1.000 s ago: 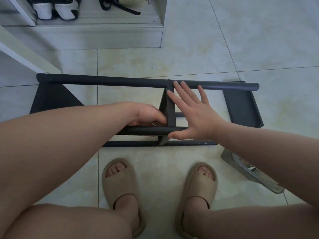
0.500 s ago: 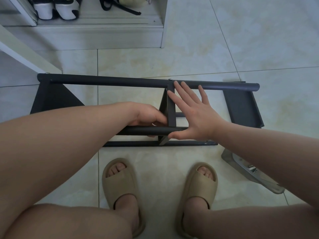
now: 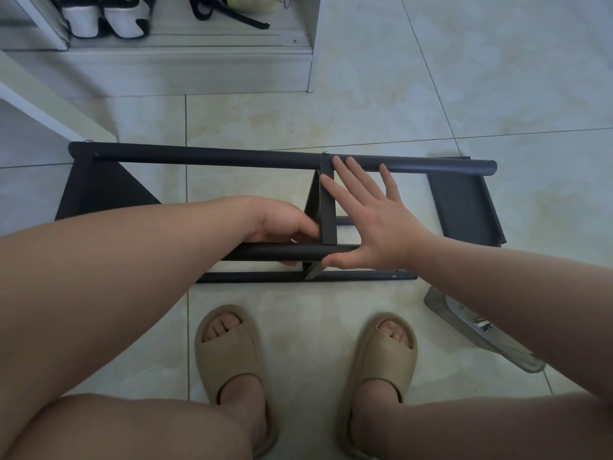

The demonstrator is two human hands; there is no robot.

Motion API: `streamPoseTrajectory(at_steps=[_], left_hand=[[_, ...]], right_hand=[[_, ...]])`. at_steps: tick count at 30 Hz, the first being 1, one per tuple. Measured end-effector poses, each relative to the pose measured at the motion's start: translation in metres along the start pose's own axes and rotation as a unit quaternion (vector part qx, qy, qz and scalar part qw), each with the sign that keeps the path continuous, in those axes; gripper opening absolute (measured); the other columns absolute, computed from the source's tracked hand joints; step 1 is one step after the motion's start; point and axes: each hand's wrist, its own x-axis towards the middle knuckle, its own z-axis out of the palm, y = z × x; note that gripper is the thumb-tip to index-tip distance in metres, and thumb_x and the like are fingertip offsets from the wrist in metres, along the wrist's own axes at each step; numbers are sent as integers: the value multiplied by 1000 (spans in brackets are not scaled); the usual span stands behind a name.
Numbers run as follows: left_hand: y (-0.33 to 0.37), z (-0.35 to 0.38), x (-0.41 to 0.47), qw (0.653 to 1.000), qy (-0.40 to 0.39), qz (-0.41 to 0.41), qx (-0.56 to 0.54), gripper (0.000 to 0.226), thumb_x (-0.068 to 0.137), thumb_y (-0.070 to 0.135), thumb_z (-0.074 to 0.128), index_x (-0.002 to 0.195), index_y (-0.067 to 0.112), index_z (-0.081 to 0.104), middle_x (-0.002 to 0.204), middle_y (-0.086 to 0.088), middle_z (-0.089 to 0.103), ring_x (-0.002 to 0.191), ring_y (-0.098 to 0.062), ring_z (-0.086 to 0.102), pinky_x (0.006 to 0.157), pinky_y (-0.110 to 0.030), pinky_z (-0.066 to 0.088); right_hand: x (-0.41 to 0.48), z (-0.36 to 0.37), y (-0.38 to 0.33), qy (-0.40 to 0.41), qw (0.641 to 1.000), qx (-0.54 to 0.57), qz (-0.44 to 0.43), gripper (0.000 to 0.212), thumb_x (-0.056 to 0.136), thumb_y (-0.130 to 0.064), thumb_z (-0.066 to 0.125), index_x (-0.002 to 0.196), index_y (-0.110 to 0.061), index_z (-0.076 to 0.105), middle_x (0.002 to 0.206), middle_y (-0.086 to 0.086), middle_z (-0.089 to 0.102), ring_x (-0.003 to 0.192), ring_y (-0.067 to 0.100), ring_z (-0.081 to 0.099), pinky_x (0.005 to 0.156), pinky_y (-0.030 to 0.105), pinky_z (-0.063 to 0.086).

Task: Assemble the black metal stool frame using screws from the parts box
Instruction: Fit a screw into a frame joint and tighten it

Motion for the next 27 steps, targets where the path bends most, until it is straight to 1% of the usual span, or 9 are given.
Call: streamPoseTrajectory(at_steps=[2, 5, 8, 11, 16, 18, 21, 23, 27], left_hand=[[0, 0, 2, 1000, 11, 4, 7, 20, 94, 20, 61, 108, 12, 73, 86, -1, 73, 83, -17, 66, 87, -37, 55], [0, -1, 3, 1000, 6, 26, -9, 12, 93, 12, 61, 94, 10, 73, 79, -6, 72, 71, -18, 68, 79, -36, 53], [-1, -2, 3, 999, -14, 40, -24, 16, 94, 4, 56, 94, 10, 71, 82, -7, 74, 73, -18, 69, 73, -32, 52], [-1, -1, 2, 997, -17, 48, -62, 22, 93, -3, 52, 92, 11, 70, 87, -6, 74, 81, -19, 70, 81, -33, 54], [0, -1, 0, 1000, -5, 4, -9, 23, 97, 21, 56, 113, 14, 70, 97, -2, 74, 89, -16, 67, 85, -36, 54], [0, 0, 1, 1000, 14, 5, 5, 19, 95, 20, 60, 107, 13, 73, 93, -3, 75, 86, -16, 68, 88, -37, 56], [1, 1, 1, 999, 22, 30, 0, 14, 94, 10, 59, 96, 8, 72, 81, -8, 72, 72, -19, 67, 79, -34, 55], [0, 1, 1, 999, 17, 42, -3, 16, 94, 5, 56, 98, 5, 72, 82, -10, 72, 73, -22, 66, 75, -31, 53], [1, 1, -2, 999, -9, 43, -21, 23, 94, 1, 52, 89, 11, 71, 82, -6, 73, 76, -19, 67, 75, -30, 52]], right_hand=[[0, 0, 0, 0, 1000, 2, 0, 123, 69, -94, 36, 163, -24, 0, 169, 2, -16, 154, 18, -20, 122, 59, -9], [1, 0, 0, -1, 1000, -1, 0, 123, 69, -94, 36, 163, -24, 0, 169, 2, -17, 154, 18, -20, 122, 59, -9], [1, 0, 0, -2, 1000, -4, 0, 123, 69, -94, 35, 163, -24, -1, 169, 2, -18, 154, 18, -20, 122, 58, -10], [1, 0, 1, -5, 1000, -8, 1, 123, 69, -95, 33, 163, -24, -2, 169, 2, -18, 154, 18, -21, 122, 59, -9], [1, -1, 0, -6, 1000, -5, 1, 123, 68, -95, 33, 163, -24, -2, 168, 2, -18, 154, 18, -21, 122, 58, -10], [1, -1, 0, -5, 1000, 0, 1, 123, 68, -94, 33, 163, -24, -1, 168, 2, -18, 154, 18, -21, 122, 58, -11], [1, 0, 0, -6, 1000, -1, 1, 123, 68, -95, 33, 163, -24, -2, 168, 1, -19, 154, 18, -21, 122, 58, -11], [1, 0, 1, -6, 1000, -1, 1, 123, 68, -95, 33, 163, -25, -2, 168, 1, -19, 154, 18, -21, 122, 58, -11], [1, 0, 1, -5, 1000, -4, 0, 123, 68, -95, 32, 163, -24, -1, 168, 2, -19, 154, 18, -20, 122, 58, -11]])
